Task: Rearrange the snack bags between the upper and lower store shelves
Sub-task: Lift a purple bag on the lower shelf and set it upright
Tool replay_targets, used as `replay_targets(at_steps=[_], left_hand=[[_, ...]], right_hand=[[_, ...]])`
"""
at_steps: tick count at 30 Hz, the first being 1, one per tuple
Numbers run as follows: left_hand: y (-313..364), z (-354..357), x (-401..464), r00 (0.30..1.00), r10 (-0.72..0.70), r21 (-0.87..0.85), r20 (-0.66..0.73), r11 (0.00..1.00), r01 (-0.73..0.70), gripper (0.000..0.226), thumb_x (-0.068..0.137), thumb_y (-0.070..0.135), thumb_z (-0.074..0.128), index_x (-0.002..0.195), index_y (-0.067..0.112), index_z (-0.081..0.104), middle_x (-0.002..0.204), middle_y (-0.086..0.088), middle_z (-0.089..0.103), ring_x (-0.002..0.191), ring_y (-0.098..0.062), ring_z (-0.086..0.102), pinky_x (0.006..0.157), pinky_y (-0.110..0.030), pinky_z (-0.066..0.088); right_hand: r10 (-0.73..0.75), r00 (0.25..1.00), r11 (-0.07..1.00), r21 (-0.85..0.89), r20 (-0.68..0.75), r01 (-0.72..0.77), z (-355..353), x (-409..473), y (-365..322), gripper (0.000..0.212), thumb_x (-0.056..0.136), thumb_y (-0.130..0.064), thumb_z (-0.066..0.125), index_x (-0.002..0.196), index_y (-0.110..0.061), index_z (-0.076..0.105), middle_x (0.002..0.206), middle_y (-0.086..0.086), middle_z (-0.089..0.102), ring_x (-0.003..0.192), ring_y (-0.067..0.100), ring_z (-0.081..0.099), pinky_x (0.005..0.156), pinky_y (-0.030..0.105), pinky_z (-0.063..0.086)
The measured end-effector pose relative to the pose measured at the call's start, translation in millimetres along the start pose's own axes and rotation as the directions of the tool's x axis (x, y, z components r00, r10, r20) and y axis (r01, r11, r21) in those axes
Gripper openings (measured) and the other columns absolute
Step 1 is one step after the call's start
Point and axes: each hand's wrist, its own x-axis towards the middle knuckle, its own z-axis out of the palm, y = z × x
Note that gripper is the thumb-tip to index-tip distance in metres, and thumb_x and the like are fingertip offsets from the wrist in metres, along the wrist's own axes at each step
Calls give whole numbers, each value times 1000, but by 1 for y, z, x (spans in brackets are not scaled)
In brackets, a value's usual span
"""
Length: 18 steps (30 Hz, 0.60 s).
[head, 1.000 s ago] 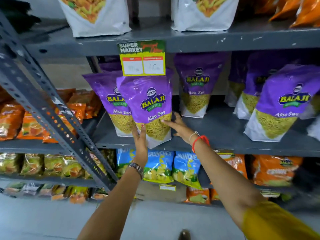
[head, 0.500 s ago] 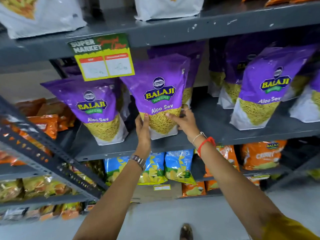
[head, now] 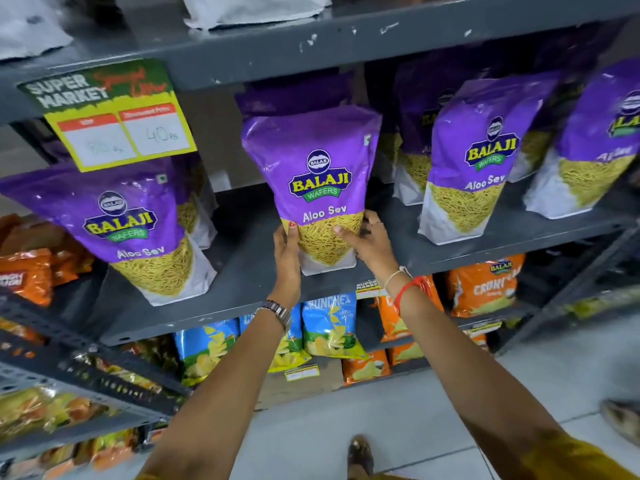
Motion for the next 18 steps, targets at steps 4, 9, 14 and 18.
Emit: replay_targets(at_steps=[4, 9, 14, 18], left_hand=[[-1, -1, -2, 1000, -2, -2, -13, 1000, 2, 30, 93, 35, 48, 120, 23, 44, 122, -2, 57, 112, -20, 58, 100, -43, 47], [2, -3, -9, 1000, 0, -4, -12, 1000, 0, 41, 94, 33, 44, 129, 14, 40, 131, -9, 55, 121, -26, 54, 105, -51, 42], [5, -5, -17, 1000, 8, 32, 10, 999, -8, 43, 95, 34, 41, 133, 14, 38, 139, -11, 50, 125, -26, 51, 107, -51, 40], [7, -5, -15, 1000, -5, 27, 8, 1000, 5, 39, 95, 33, 41, 130, 15, 39, 137, -9, 51, 124, -26, 51, 107, -51, 40]], right_hand=[[13, 1000, 1000, -19, 27, -12, 3, -5, 6, 60, 70, -43, 76, 122, -27, 49, 117, 3, 68, 108, 20, 64, 98, 51, 50], [-1, 999, 999, -37, 37, 2, 4, -11, 6, 60, 72, -45, 73, 124, -29, 48, 120, 2, 67, 110, 18, 63, 99, 50, 49], [-10, 1000, 999, -39, 6, 10, 4, -17, 6, 57, 78, -36, 72, 128, -28, 46, 123, 4, 65, 112, 19, 61, 101, 48, 48], [13, 1000, 999, -38, 7, -12, 4, -16, 3, 59, 79, -36, 72, 131, -26, 45, 125, 6, 64, 115, 22, 60, 102, 49, 47]])
